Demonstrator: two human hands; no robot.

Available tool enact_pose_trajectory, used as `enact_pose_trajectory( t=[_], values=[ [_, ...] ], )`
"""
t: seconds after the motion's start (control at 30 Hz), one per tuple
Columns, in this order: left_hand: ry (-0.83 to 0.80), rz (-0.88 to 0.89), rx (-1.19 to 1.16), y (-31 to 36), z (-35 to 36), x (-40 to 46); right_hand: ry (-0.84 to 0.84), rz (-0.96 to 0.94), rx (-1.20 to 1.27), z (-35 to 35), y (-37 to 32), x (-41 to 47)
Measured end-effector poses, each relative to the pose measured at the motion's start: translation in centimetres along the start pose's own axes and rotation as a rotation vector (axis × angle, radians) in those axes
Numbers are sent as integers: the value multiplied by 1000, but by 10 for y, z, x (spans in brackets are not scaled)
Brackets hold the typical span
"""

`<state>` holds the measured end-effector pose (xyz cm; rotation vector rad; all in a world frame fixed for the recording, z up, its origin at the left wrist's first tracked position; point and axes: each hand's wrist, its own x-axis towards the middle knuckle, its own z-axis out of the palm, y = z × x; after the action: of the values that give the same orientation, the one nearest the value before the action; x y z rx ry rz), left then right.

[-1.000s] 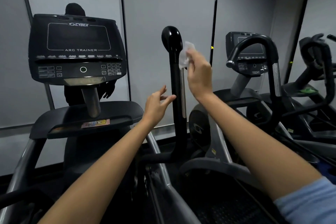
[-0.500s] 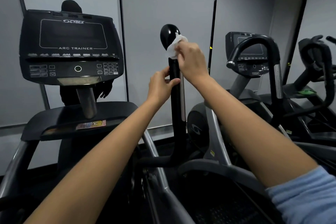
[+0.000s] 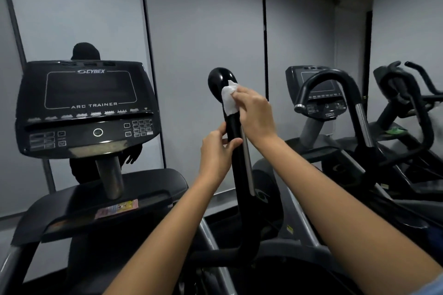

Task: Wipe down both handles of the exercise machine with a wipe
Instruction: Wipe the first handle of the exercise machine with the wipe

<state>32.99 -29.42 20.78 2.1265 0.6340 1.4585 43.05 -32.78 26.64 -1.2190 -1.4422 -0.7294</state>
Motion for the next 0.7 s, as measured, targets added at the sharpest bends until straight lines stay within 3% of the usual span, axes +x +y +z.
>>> enact_pose_trajectory(
  t=[0.2,0.43,0.53,0.6,0.7],
  values=[
    [17,65,-29,-7,0,4,-34,-16,-279,6,-4,17],
    [26,39,-20,-1,-1,2,83,-302,-531,0,-12,10],
    [21,8,-48,0,-2,1,-122,-161,-557,-3,-23,37],
    [29,-8,-61,1,-2,2,-139,-100,-537,1,-21,30],
    [34,6,-35,-1,-2,2,-92,-271,-615,1,-17,-3]
  ],
)
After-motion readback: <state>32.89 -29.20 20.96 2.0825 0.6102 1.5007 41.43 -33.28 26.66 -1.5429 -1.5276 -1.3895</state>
